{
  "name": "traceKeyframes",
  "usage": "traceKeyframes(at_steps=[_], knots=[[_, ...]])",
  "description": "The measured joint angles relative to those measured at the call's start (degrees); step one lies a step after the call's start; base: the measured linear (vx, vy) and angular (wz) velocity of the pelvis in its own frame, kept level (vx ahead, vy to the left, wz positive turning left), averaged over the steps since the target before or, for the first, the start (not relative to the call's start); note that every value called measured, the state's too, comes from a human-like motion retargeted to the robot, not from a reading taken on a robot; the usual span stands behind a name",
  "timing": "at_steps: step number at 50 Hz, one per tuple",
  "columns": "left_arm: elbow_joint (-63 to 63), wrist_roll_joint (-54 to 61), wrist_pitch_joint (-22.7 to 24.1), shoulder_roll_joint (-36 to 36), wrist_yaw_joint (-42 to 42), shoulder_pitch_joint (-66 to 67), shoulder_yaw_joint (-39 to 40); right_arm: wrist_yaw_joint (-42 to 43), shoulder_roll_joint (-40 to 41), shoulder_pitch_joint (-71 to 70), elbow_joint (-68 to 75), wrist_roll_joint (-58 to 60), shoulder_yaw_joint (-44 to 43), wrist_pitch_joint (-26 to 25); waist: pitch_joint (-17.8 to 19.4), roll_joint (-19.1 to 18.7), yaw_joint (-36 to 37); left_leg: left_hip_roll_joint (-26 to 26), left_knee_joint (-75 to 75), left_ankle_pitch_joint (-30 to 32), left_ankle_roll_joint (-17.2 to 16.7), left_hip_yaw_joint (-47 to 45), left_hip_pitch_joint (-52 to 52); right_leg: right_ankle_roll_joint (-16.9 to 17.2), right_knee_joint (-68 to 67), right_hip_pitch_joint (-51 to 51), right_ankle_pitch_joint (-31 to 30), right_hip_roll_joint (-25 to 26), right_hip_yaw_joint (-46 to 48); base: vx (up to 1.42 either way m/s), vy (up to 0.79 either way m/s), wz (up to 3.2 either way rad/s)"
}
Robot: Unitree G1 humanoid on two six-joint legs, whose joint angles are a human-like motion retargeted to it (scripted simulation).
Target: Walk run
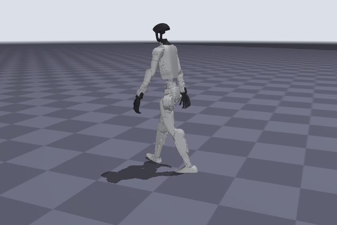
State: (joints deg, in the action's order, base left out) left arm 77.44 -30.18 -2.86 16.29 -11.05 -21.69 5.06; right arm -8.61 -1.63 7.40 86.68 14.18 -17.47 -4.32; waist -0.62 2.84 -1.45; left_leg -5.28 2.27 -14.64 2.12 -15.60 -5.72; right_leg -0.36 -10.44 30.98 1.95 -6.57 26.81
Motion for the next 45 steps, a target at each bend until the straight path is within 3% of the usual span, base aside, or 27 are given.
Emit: traceKeyframes(at_steps=[3, 5, 7, 8, 10, 11, 13, 15, 17, 21, 25, 30, 34, 37, 39, 41, 43, 45], knots=[[-1.48, -0.52, 1.67, 0.08, 0.82, 0.11, -0.72, -1.39, -0.06, -0.02, 0.17, -0.9, -0.17, -0.16, -0.82, 0.46, -0.3, -0.68, 0.62, -1.21, -2.14, 1.49, -2.86, 0.92, 2.81, 3.74, 0.59, 1.19, -3.55, 0.9, -0.14, 0.2], [-1.2, -1.43, 2.08, -0.58, 1.74, 2.0, -0.38, -1.2, -0.32, -0.77, 0.08, -0.55, -0.28, -0.86, -2.2, 0.59, 0.18, -1.21, 2.39, 0.76, -4.14, 2.44, -3.95, -4.79, -2.42, 4.22, -0.3, 0.71, -0.47, 0.83, -0.09, -0.02], [0.01, -2.94, 1.37, -0.86, 1.16, 5.03, 0.24, -0.65, -0.43, -0.86, -0.15, -0.46, 0.14, -0.59, -3.1, 0.66, -1.68, -1.27, 4.84, 6.66, -6.07, 3.65, -5.48, -6.77, -4.34, 3.02, -4.44, -0.33, 1.66, 1.14, -0.2, 0.47], [0.6, -4.11, 0.81, -1.04, 0.88, 6.58, 1.18, -0.6, -0.5, -0.96, -0.14, -0.62, 0.58, -0.27, -3.11, 0.97, -2.25, -1.3, 6.06, 10.29, -6.77, 2.74, -6.27, -7.03, -6.08, 2.84, -4.4, -0.24, -2.73, 1.32, -0.29, 0.65], [3.71, -6.81, -0.64, -2.91, 2.15, 10.92, 3.05, -0.48, -0.24, -1.45, -0.14, -1.37, 0.1, 0.02, -3.21, 2.11, -3.39, 1.93, 12.84, 24.62, -5.18, -4.75, -7.21, -6.62, -9.56, -0.51, -0.62, -2.68, -6.46, 1.22, -0.23, 0.74], [5.65, -7.2, -1.12, -3.99, 3.5, 12.74, 4.13, -0.44, -0.34, -1.62, -0.35, -1.82, 0.33, 0.03, -3.11, 3.99, -1.9, 1.11, 17.48, 29.41, -3.24, -7.53, -6.55, -6.09, -8.94, -3.22, 0.98, -3.61, -8.12, 1.03, -0.16, 0.04], [9.79, -6.95, -2.21, -5.18, 5.09, 15.53, 5.94, -0.7, -0.83, -2.43, -0.87, -2.95, 1.64, 0.38, -2.36, 7.77, 0.94, 0.71, 27.85, 33.76, 0.61, -13.66, -4.79, -5.19, -7.63, -8.7, 3.46, -6.93, -6.91, 1.08, -0.23, -0.51], [13.79, -5.58, -3.74, -5.19, 4.58, 17.25, 6.97, -1.15, -1.79, -4.56, -1.3, -3.63, 3.46, 0.78, -1.07, 10.69, 2.65, 2.86, 38.82, 28.24, 2.43, -17.08, -0.57, -4.18, -6.8, -13.3, 5.46, -9.99, -4.5, 0.97, -0.24, -0.06], [15.86, -5.48, -5.21, -5.52, 3.57, 19.19, 8.88, -0.39, -2.62, -7.26, -1.86, -2.83, 4.7, 0.49, 0.29, 11.92, 4.37, 5.5, 44.74, 23.96, 3.98, -19.7, 4.45, -3.45, -4.71, -17.38, 6.71, -9.25, -5.36, 0.84, -0.17, 0.1], [17.74, -5.36, -6.29, -6.23, 3.05, 23.26, 12.61, 1.72, -3.74, -13.15, -3.14, -1.45, 6.38, 0.81, 1.08, 9.07, 8.01, 7.62, 44.64, 18.02, -0.22, -15.52, 18.33, -2.97, 2.91, -25.42, 6.8, -2.99, 0.05, 0.67, -0.13, -0.14], [19.01, -4.44, -6.67, -6.39, 3.61, 26.47, 13.46, 0.53, -4.92, -17.34, -5.26, -1.59, 7.56, 1.64, 1.63, 6.58, 11.74, 7.93, 32.88, 12.7, 0.5, -15.51, 27.02, -1.77, 7.32, -31.48, 8.23, 2.31, 0.9, 0.75, -0.11, -0.4], [19.96, -7.04, -9.16, -6.71, 2.01, 27.48, 13.77, 1.71, -6.03, -21.23, -8.14, 1.21, 8.73, 2.94, 2.63, 4.17, 17.26, 4.62, 11.48, 13.29, -0.11, -6.74, 36.03, 1.02, 9.89, -39.35, 11.75, 6.95, -0.43, 0.74, -0.03, -0.58], [19.96, -8.6, -10.34, -6.39, 0.12, 26.2, 12.73, 1.63, -4.87, -20.65, -8.86, 2.47, 9.08, 3.68, 1.72, 4.4, 17.78, 3.06, 9.98, 15.84, 3.44, -5.27, 38.55, 5.02, 8.43, -42.7, 11.61, 6.72, -1.19, 0.92, 0.03, -0.11], [19.96, -8.87, -10.18, -6.59, 0.96, 25.12, 11.72, 1.12, -3.49, -17.32, -7.94, 1.87, 7.61, 3.75, -0.21, 4.13, 18.48, 4.0, 14.26, 17.49, 6.18, -6.45, 37.25, 8.75, 5.37, -44.35, 4.61, 6.6, -3.52, 1.15, 0.09, -0.19], [19.96, -8.62, -9.65, -7.09, 1.5, 24.01, 10.85, 1.23, -2.6, -13.75, -6.63, 2.32, 5.89, 3.63, -1.87, 3.92, 19.41, 5.09, 17.74, 13.84, 6.9, -5.35, 36.11, 9.86, 0.77, -43.79, -6.94, 5.94, -5.52, 1.17, 0.13, -0.41], [19.87, -7.77, -9.14, -7.21, 1.33, 22.79, 9.83, 2.96, -1.78, -10.73, -4.96, 3.1, 5.2, 3.64, -3.68, 1.99, 18.25, 6.66, 18.3, 9.94, 6.9, -3.32, 32.82, 8.61, -6.22, -41.8, -18.42, 6.32, -5.24, 0.96, 0.09, -0.11], [19.56, -5.65, -8.81, -7.04, 0.98, 21.7, 7.35, 4.29, -2.05, -8.05, -2.66, 4.06, 5.52, 3.57, -5.36, -1.19, 16.91, 9.05, 16.59, 7.93, 6.75, -2.38, 28.41, 5.98, -15.5, -39.28, -25.94, 6.93, -2.82, 1.14, 0.15, -0.17], [18.63, -2.99, -8.73, -6.31, 1.48, 18.92, 3.59, 4.59, -3.1, -6.35, -0.77, 6.87, 5.52, 2.82, -6.0, -4.87, 15.23, 11.9, 15.42, 5.52, 5.69, -1.67, 23.9, 2.63, -27.83, -34.27, -21.82, 5.13, 0.33, 0.84, 0.15, -0.29]])
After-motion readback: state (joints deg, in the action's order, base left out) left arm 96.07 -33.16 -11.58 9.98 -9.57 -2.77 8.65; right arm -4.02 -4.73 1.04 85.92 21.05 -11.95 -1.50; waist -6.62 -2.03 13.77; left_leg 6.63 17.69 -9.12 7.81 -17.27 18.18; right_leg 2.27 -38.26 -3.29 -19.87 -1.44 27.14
